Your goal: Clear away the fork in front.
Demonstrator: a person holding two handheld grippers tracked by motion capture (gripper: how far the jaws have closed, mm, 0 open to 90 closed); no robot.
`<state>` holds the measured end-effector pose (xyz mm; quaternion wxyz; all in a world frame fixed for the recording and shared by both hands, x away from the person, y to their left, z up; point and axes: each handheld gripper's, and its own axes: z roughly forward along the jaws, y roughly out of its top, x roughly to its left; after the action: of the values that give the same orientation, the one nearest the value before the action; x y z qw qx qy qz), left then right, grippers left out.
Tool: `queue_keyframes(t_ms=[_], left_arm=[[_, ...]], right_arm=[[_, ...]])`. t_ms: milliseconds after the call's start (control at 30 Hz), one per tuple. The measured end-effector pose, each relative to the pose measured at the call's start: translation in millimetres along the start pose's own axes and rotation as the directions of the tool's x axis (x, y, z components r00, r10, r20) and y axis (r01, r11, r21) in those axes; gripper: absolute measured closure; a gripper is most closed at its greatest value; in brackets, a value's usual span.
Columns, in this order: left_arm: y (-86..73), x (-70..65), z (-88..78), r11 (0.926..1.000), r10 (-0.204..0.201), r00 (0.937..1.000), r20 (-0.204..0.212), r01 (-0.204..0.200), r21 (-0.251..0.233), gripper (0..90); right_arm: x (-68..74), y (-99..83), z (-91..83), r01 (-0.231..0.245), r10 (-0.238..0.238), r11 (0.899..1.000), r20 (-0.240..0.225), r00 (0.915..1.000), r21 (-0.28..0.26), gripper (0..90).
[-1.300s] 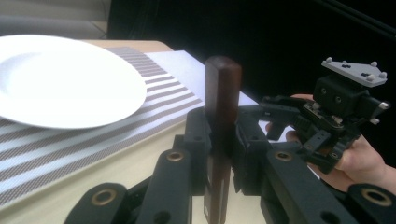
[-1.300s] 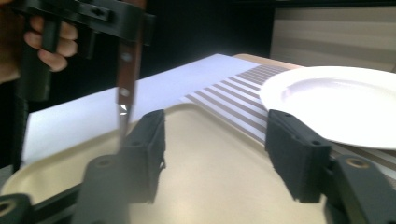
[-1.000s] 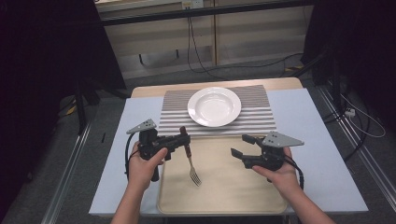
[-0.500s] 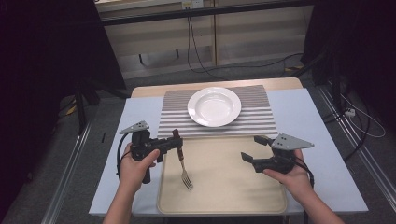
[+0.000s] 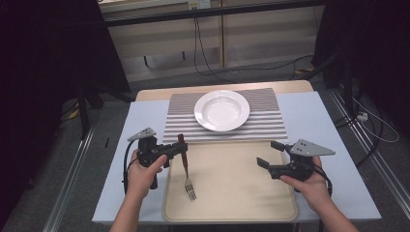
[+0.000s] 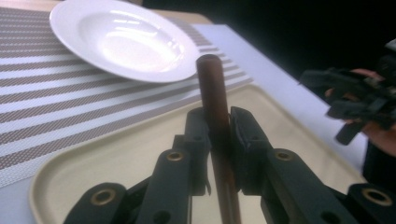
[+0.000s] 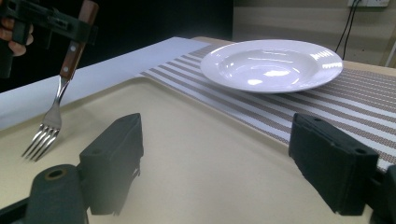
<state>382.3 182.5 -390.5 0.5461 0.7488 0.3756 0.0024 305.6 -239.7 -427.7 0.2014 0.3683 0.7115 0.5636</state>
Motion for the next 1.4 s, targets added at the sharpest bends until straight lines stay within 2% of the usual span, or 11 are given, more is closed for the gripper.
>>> queue_keyframes(t_ms=[100,233,533,800,1033,1167,1367,1400], left_arm=[[-6.8,3.5,7.8,0.9994,0.019,0.9996,-0.021,-0.019,0.028,75.5],[-14.6,6.2,12.6,0.9986,0.022,0.9994,-0.027,-0.021,0.048,73.6],[-26.1,13.5,13.1,0.9973,0.021,0.9984,-0.052,-0.017,0.072,70.1],[-33.1,15.2,15.1,0.9932,0.057,0.9957,-0.073,-0.050,0.105,67.3],[-43.1,22.1,19.0,0.9910,0.062,0.9922,-0.108,-0.049,0.124,62.9],[-45.9,24.8,21.2,0.9896,0.064,0.9908,-0.119,-0.048,0.135,61.1],[-50.2,27.3,22.6,0.9882,0.062,0.9886,-0.137,-0.041,0.147,55.7],[-50.4,27.8,22.2,0.9868,0.066,0.9879,-0.140,-0.044,0.156,58.1]], right_arm=[[-1.9,-1.2,-2.0,-0.008,0.008,1.000,0.008,0.9999,-0.001,17.9],[-3.7,-2.3,-3.7,-0.016,0.016,1.000,0.013,0.9998,-0.003,17.9],[-4.2,-4.0,-4.6,-0.019,0.019,1.000,0.008,0.9998,0.002,17.5],[-3.4,-4.1,-3.9,-0.024,0.024,1.000,0.004,0.9997,0.003,15.9],[-4.2,-5.3,-4.3,-0.019,0.019,1.000,0.012,0.9997,0.012,14.8],[-5.3,-6.2,-4.3,-0.032,0.032,0.999,0.010,0.9994,0.018,14.3],[-5.6,-8.1,-3.4,-0.018,0.017,0.999,0.016,0.9997,0.035,13.5],[-6.2,-8.1,-4.0,-0.019,0.018,0.999,0.018,0.9997,0.035,13.5]])
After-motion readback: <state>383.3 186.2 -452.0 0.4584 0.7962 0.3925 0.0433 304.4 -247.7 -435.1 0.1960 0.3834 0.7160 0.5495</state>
